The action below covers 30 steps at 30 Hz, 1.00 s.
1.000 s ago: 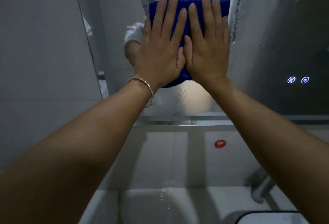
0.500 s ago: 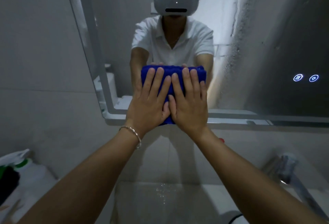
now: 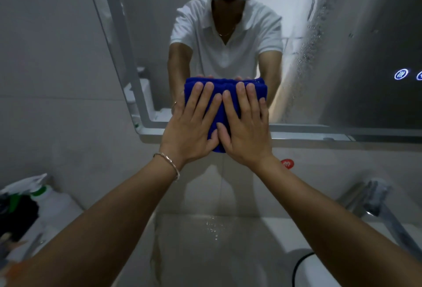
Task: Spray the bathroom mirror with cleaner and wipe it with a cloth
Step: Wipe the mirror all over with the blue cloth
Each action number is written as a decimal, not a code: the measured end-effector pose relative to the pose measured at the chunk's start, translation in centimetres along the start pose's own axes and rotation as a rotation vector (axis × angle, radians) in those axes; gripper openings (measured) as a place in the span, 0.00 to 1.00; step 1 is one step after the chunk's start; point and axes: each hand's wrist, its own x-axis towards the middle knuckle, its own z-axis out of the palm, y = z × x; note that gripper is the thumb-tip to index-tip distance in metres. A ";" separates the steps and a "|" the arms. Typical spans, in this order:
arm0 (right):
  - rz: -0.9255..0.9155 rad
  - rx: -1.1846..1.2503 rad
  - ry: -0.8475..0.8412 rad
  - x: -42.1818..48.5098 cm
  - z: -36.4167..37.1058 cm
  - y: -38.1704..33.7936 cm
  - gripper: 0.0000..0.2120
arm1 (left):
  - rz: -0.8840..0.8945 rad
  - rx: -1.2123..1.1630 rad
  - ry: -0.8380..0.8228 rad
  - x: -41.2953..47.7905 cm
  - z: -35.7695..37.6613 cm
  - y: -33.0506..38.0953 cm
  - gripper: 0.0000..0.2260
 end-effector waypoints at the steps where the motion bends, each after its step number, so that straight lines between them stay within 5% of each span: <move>1: 0.011 0.005 -0.012 0.0 -0.2 -0.2 0.32 | 0.005 0.008 -0.014 -0.1 -0.2 -0.1 0.35; 23: 0.142 -0.112 -0.243 0.8 -1.7 -3.0 0.46 | 0.143 0.294 -0.091 -0.7 -1.3 -1.8 0.49; 30: 0.000 -0.093 -0.267 -0.2 -0.4 -5.1 0.46 | 0.207 0.331 -0.071 -4.2 -1.2 -5.1 0.47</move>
